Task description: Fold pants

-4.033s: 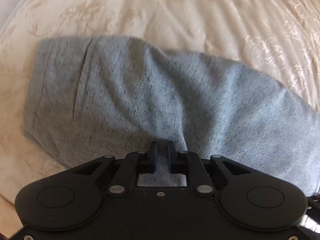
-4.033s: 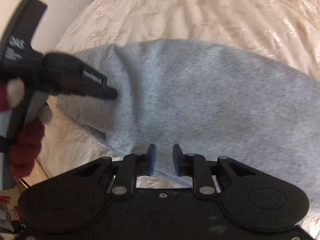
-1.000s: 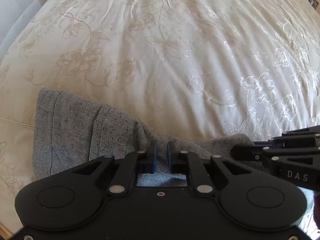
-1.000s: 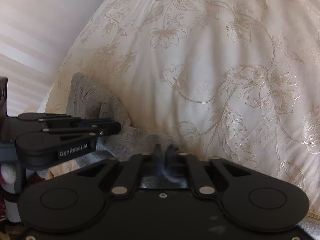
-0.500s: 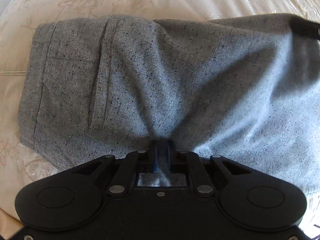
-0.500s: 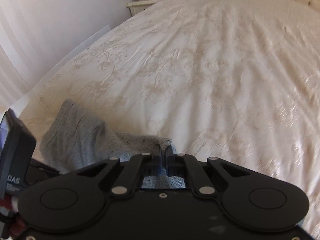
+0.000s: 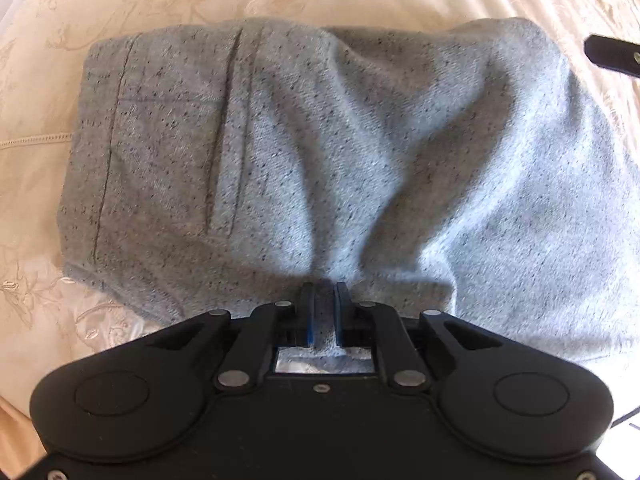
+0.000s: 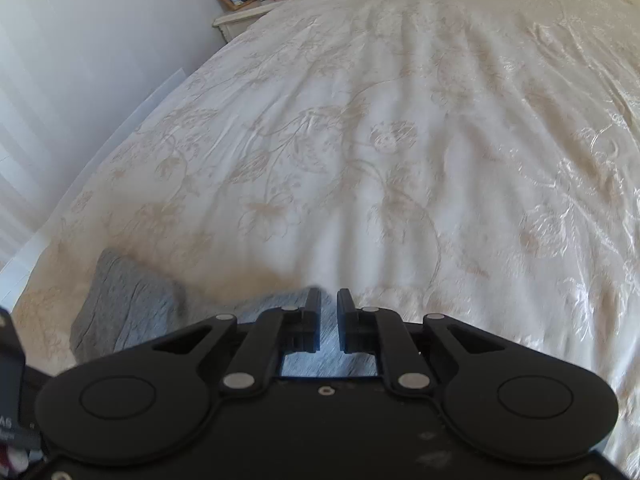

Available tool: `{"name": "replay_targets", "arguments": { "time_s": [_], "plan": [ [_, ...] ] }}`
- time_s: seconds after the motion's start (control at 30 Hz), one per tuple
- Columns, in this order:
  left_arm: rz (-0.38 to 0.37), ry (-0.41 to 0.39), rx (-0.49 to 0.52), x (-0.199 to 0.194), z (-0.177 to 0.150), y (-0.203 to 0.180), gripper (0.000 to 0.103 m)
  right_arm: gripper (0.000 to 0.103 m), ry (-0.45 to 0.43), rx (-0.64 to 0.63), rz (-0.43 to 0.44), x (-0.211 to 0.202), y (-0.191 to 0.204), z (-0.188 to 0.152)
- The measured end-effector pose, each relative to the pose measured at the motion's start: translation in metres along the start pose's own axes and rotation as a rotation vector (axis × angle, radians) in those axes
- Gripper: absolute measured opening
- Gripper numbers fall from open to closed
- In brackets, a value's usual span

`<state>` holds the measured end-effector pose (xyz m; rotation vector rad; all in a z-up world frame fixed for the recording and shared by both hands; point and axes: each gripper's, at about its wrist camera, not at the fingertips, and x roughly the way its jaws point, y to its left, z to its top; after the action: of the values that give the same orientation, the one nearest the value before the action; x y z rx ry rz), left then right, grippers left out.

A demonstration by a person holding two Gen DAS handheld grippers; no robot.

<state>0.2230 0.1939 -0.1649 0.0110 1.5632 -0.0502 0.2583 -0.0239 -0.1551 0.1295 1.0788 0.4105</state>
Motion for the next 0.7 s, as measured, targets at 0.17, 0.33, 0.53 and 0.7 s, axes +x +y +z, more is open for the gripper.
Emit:
{"name": "replay_targets", "arguments": {
  "time_s": [0.17, 0.33, 0.53, 0.7],
  "plan": [
    [-0.009, 0.029, 0.035, 0.0, -0.013, 0.02, 0.017, 0.013, 0.121, -0.056, 0.089, 0.001, 0.041, -0.065],
    [0.024, 0.031, 0.068, -0.01, -0.017, 0.026, 0.013, 0.017, 0.313, -0.123, 0.15, 0.036, 0.088, -0.125],
    [-0.017, -0.127, 0.049, -0.058, 0.013, 0.015, 0.013, 0.017, 0.246, -0.104, 0.135, 0.013, 0.089, -0.123],
    [-0.038, -0.221, 0.014, -0.067, 0.06, 0.001, 0.014, 0.029, 0.062, -0.021, 0.005, -0.014, 0.039, -0.071]
  ]
}}
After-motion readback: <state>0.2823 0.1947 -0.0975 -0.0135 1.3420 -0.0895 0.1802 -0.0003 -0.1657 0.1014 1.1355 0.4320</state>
